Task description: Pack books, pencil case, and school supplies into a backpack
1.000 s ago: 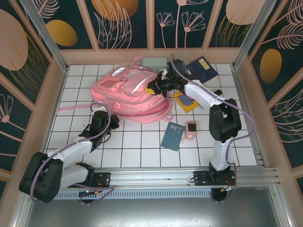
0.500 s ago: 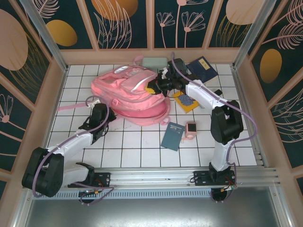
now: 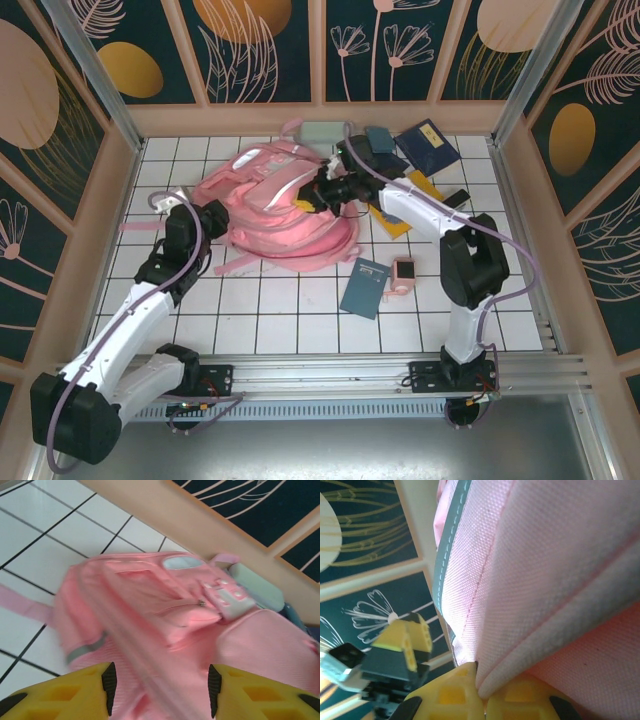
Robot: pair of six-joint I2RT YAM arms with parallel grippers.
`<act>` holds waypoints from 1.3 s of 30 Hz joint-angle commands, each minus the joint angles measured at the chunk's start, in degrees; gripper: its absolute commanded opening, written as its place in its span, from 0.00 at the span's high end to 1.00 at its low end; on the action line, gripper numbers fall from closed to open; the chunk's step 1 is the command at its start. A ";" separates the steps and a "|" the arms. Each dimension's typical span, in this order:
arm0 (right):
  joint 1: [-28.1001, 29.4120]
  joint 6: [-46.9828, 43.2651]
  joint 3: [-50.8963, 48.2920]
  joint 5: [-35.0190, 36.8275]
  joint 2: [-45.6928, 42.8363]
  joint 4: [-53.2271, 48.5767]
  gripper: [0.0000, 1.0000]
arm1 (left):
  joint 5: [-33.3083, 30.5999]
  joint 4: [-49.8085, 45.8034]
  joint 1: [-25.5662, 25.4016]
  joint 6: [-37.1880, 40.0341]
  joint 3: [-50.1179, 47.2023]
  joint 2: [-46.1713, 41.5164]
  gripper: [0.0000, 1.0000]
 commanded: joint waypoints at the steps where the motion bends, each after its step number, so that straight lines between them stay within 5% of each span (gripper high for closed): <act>1: 3.89 -1.29 2.76 -2.00 0.55 3.96 1.00 | 4.42 -5.60 0.07 5.38 4.94 1.88 0.46; 7: 2.09 -1.64 -4.14 5.95 -2.78 2.69 0.51 | 12.99 -11.92 -0.15 12.29 14.37 8.10 0.46; 9: 1.05 -1.55 -7.32 10.17 -5.80 2.59 0.43 | 14.76 -13.45 -0.56 14.65 17.41 10.30 0.45; 19: -2.18 -11.80 -14.76 35.68 -18.51 -7.82 0.46 | 8.71 -18.50 -14.06 18.78 26.04 24.13 0.32; 22: -2.55 -12.70 -16.96 36.72 -21.48 -7.99 0.47 | 8.04 -20.60 -18.07 19.85 29.62 29.13 0.10; 26: -5.48 -14.66 -18.71 37.12 -23.60 -8.48 0.47 | -0.85 -24.78 -23.55 22.50 35.29 36.74 0.08; 31: -6.86 -15.16 -22.33 35.34 -25.95 -7.02 0.47 | -8.12 -25.91 -24.04 23.82 37.84 42.37 0.08; 39: -8.64 -16.57 -25.37 33.62 -27.75 -6.25 0.47 | -7.42 -25.54 -23.98 24.35 37.34 48.03 0.05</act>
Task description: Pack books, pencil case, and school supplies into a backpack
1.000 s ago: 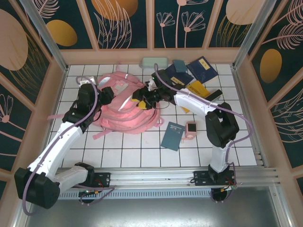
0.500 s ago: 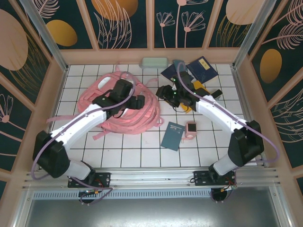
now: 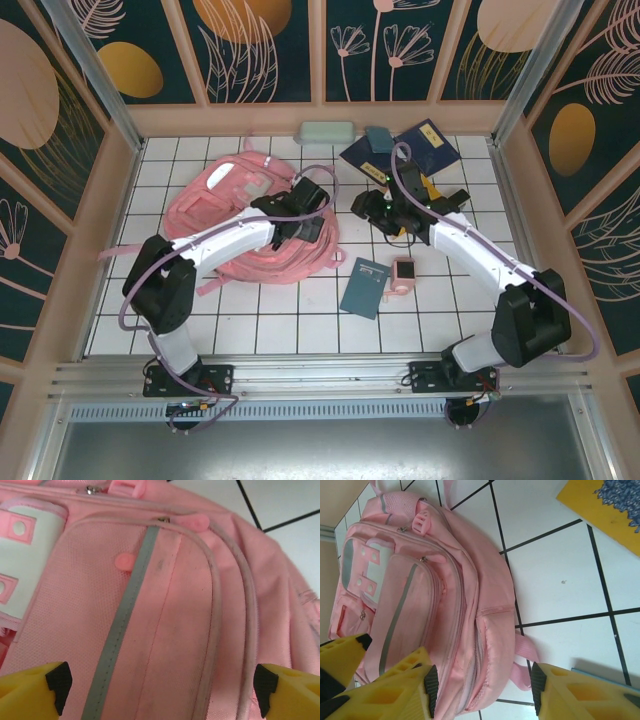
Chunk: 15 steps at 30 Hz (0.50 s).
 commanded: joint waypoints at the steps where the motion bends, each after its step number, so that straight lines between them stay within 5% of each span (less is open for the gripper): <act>1: -1.44 -1.51 -1.52 -1.03 -1.90 0.96 0.47 | 0.21 -1.01 0.08 0.57 0.55 1.30 0.05; 15: -2.59 -1.63 -2.98 -4.25 -0.11 3.39 0.48 | -2.22 1.06 1.78 1.50 -4.52 3.12 0.10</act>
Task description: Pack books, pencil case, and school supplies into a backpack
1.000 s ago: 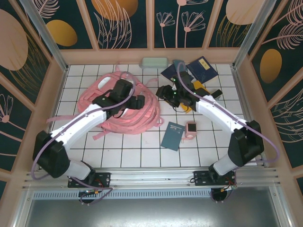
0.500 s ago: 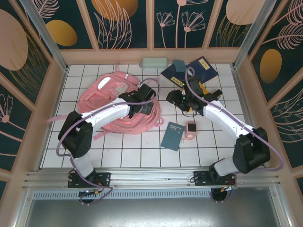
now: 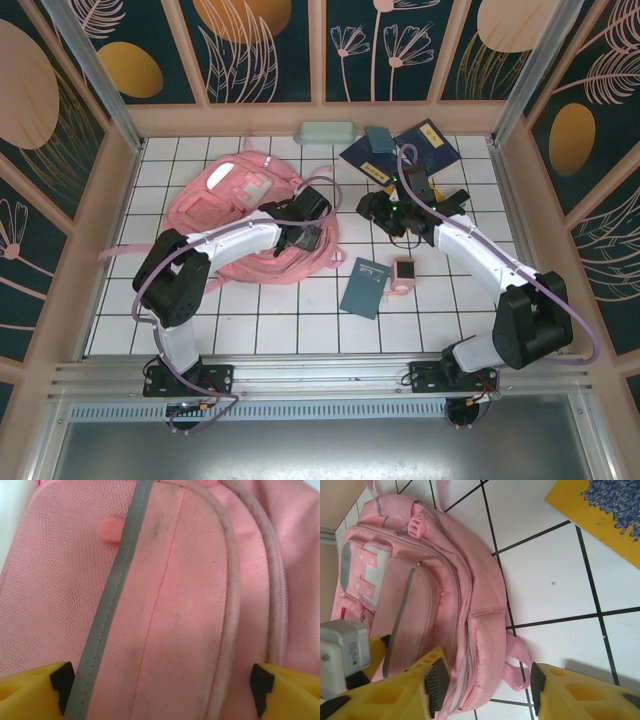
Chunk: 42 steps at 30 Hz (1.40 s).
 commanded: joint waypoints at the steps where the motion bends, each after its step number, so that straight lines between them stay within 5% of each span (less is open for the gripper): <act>1: -0.40 -0.89 -1.20 -1.86 0.61 2.31 0.48 | -0.86 0.20 1.94 1.05 -2.17 -0.38 0.11; 4: -0.41 -0.62 -1.26 -3.00 1.39 3.10 0.49 | 2.96 0.99 3.90 0.98 -2.92 -0.76 0.20; 13: -0.39 -1.22 -0.27 -3.27 1.80 3.49 0.53 | 16.05 3.48 7.44 1.47 -2.67 1.33 0.76; 19: -0.62 -3.53 0.68 -0.72 0.94 1.70 0.56 | 16.27 4.05 8.15 2.39 -2.34 -1.24 1.00; 26: -1.59 -6.78 2.95 4.46 -0.80 -2.53 0.56 | 14.47 4.97 9.64 0.37 -1.61 -8.12 1.00; 42: -4.81 -10.11 2.93 10.00 -4.21 -13.61 0.53 | 24.49 10.79 21.13 -12.12 -8.32 -23.65 1.00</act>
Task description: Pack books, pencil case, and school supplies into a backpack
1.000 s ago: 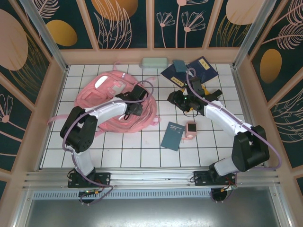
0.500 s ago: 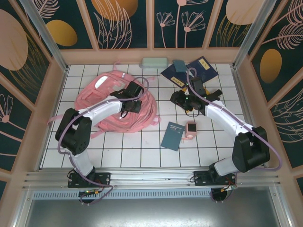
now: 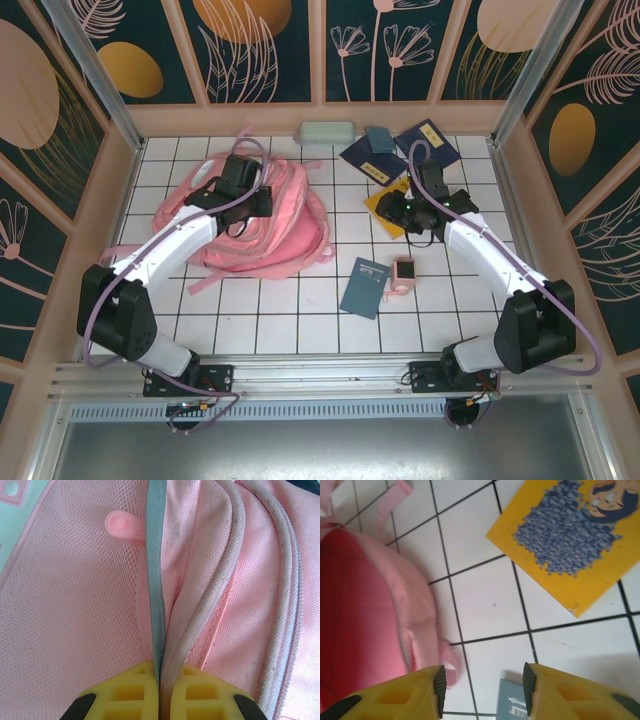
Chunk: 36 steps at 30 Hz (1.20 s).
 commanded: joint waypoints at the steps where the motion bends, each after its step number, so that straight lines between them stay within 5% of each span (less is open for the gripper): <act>1: -0.37 -1.20 1.11 4.12 -2.50 -6.02 0.52 | 5.60 5.60 4.44 -7.40 -2.65 -4.89 1.00; 8: -4.36 3.28 -2.43 1.65 -7.89 -5.67 0.44 | 23.50 11.13 5.91 -14.20 -2.92 -1.94 1.00; 14: -6.94 9.97 -1.43 5.40 -10.77 -10.23 0.44 | 23.17 14.79 5.91 -18.47 -6.39 -2.06 1.00; 19: -7.77 7.27 2.46 8.43 -9.14 -10.45 0.41 | 19.53 12.88 5.91 -20.14 -6.91 -2.21 1.00; 28: -23.73 -1.48 18.21 3.32 10.65 -1.77 0.33 | 16.63 12.36 5.98 -18.13 -7.05 1.46 1.00; 32: -27.41 -2.16 25.63 -0.74 22.77 6.35 0.30 | 22.47 15.72 5.93 -14.87 -7.37 3.48 1.00; 36: -29.70 -3.06 45.64 0.23 41.11 0.89 0.26 | 29.18 19.38 5.94 -12.33 -7.43 3.49 1.00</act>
